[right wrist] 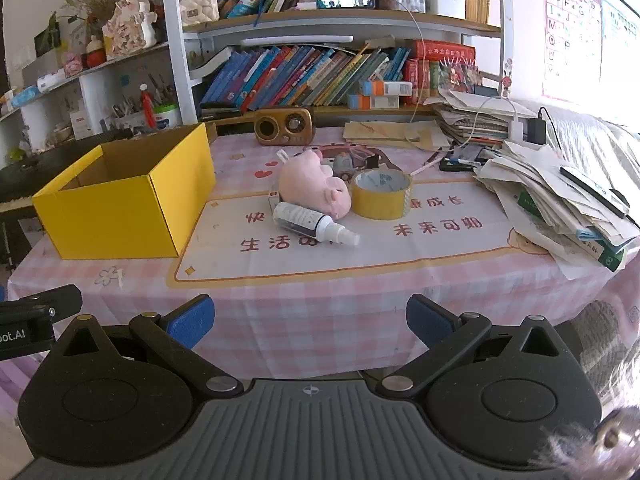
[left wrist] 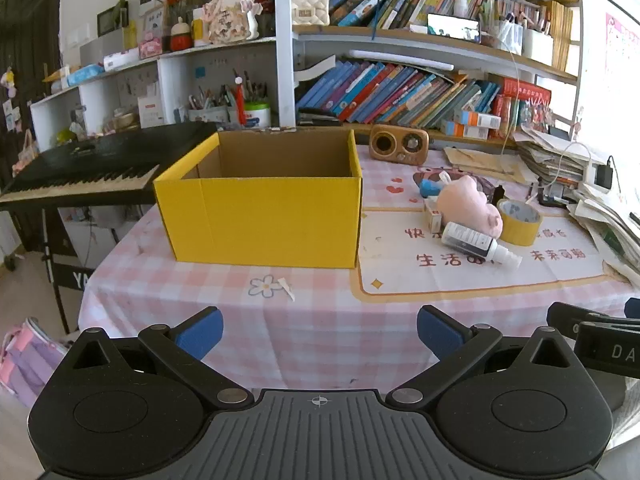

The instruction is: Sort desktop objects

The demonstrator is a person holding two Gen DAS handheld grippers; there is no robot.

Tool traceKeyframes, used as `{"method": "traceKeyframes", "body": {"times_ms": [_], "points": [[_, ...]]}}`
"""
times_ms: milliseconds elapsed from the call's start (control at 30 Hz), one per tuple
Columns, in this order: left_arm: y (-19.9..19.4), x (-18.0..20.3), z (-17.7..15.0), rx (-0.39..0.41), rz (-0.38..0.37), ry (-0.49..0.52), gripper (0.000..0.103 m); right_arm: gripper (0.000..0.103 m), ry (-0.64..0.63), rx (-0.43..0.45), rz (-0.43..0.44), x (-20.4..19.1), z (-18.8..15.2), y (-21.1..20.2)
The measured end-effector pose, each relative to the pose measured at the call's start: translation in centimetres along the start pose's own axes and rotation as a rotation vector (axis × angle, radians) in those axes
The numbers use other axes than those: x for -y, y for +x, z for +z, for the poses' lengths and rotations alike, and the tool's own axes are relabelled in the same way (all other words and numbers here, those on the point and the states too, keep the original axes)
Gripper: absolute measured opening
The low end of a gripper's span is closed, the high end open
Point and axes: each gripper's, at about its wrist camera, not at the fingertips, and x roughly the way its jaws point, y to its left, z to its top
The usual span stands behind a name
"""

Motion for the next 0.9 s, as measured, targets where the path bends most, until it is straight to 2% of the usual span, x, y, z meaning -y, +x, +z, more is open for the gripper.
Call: {"method": "traceKeyframes", "body": {"times_ms": [900], "points": [[0.95, -0.15, 0.11, -0.03, 0.005, -0.009, 0.103, 0.103, -0.002, -0.016, -0.003, 0.0, 0.04, 0.64]]}}
